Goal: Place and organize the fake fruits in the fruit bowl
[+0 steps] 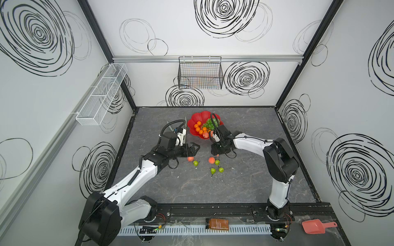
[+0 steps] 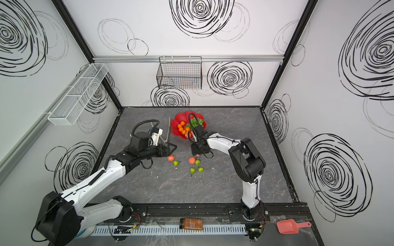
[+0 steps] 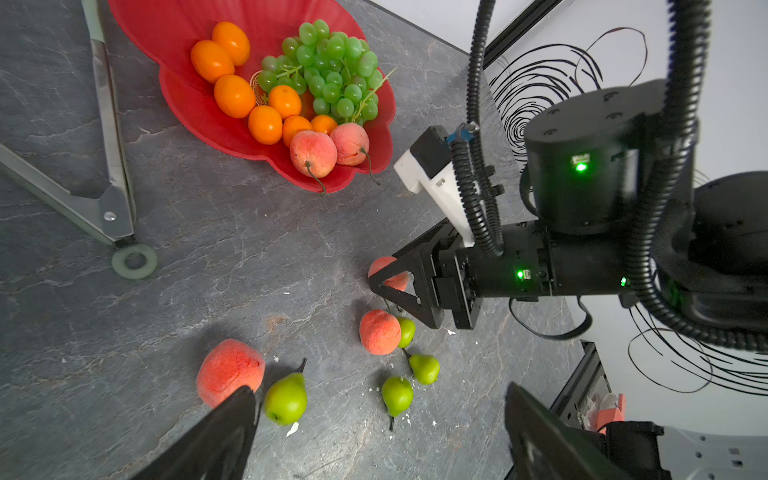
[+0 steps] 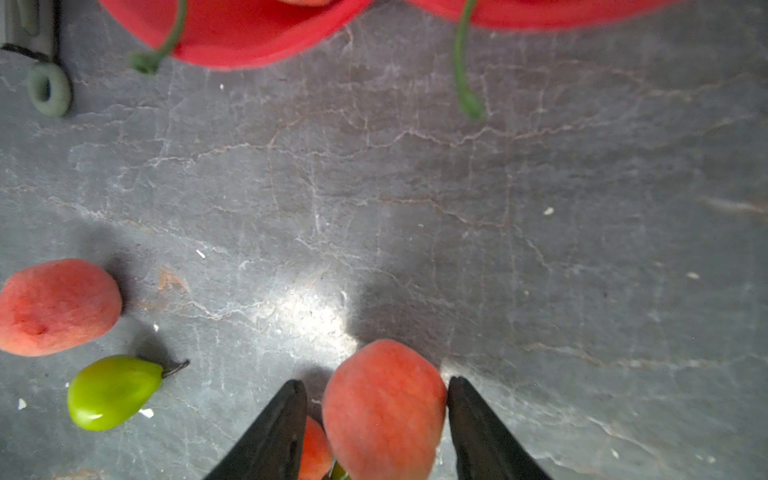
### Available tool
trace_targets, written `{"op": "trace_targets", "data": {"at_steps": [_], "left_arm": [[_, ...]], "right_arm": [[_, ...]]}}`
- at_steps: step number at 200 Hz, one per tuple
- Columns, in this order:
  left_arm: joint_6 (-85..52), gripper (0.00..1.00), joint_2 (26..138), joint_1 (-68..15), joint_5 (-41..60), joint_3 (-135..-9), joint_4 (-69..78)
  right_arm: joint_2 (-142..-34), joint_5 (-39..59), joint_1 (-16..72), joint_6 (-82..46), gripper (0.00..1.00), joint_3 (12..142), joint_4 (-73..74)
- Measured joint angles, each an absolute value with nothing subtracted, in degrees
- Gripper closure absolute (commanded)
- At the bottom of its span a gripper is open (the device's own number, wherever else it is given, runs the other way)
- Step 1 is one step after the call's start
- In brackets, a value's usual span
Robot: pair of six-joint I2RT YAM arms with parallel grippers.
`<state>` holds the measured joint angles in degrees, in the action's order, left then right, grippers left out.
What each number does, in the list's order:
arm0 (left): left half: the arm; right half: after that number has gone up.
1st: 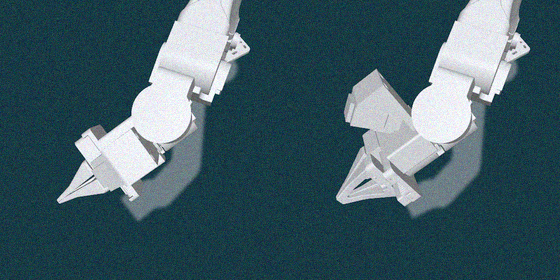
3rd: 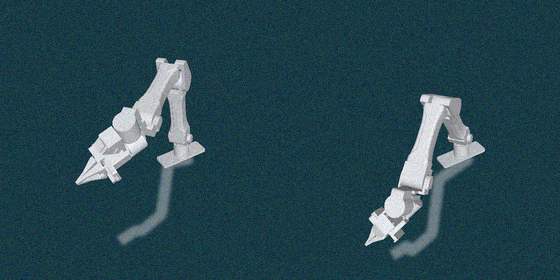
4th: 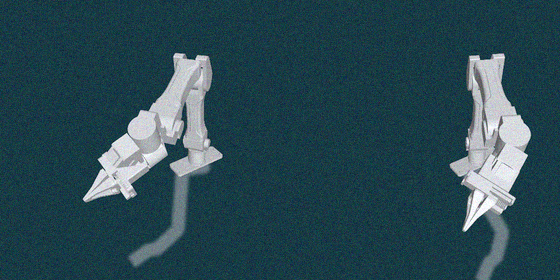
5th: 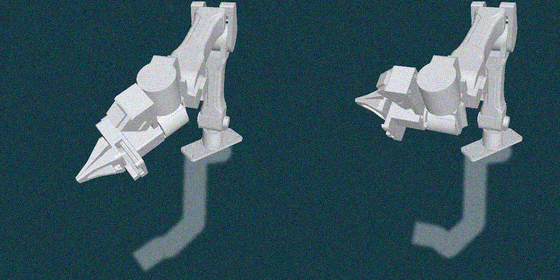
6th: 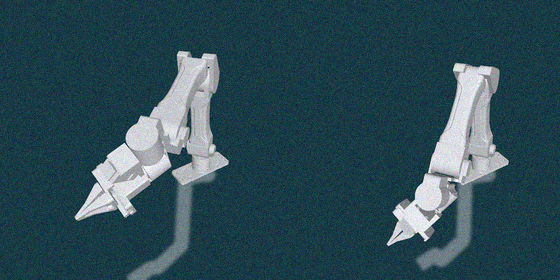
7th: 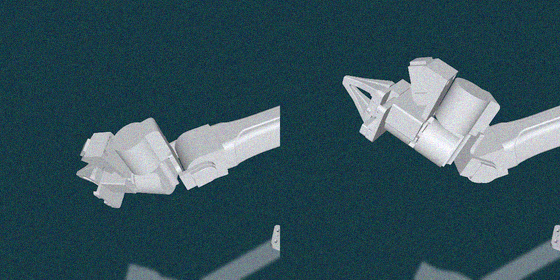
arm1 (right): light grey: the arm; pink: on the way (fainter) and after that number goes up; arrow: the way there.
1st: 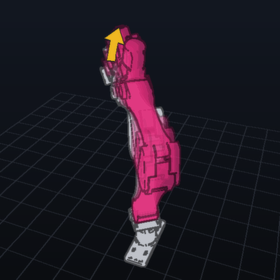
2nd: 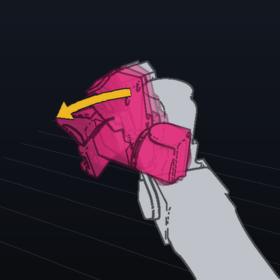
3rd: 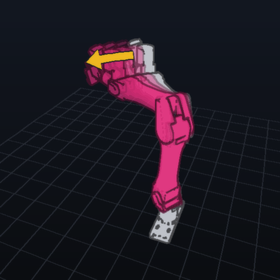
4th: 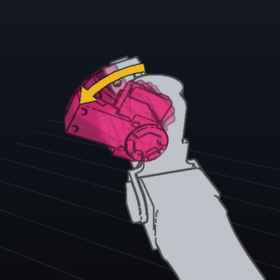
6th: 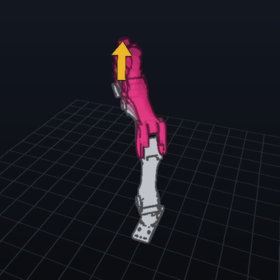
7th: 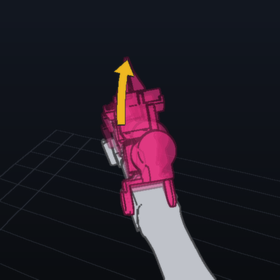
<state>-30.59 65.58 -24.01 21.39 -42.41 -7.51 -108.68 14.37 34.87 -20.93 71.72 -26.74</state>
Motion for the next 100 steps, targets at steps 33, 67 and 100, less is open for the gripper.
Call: {"op": "trace_targets", "data": {"at_steps": [33, 67, 100], "left_arm": [[-30.6, 0.04, 65.6, -24.0, 21.4, -42.4, -7.5], [-30.6, 0.04, 65.6, -24.0, 21.4, -42.4, -7.5], [-30.6, 0.04, 65.6, -24.0, 21.4, -42.4, -7.5]], "right_arm": [[-108.7, 14.1, 34.9, -20.9, 0.47, 71.7, -26.7], [-108.7, 13.8, 34.9, -20.9, 0.49, 71.7, -26.8], [-108.7, 13.6, 34.9, -20.9, 0.49, 71.7, -26.9]]}}
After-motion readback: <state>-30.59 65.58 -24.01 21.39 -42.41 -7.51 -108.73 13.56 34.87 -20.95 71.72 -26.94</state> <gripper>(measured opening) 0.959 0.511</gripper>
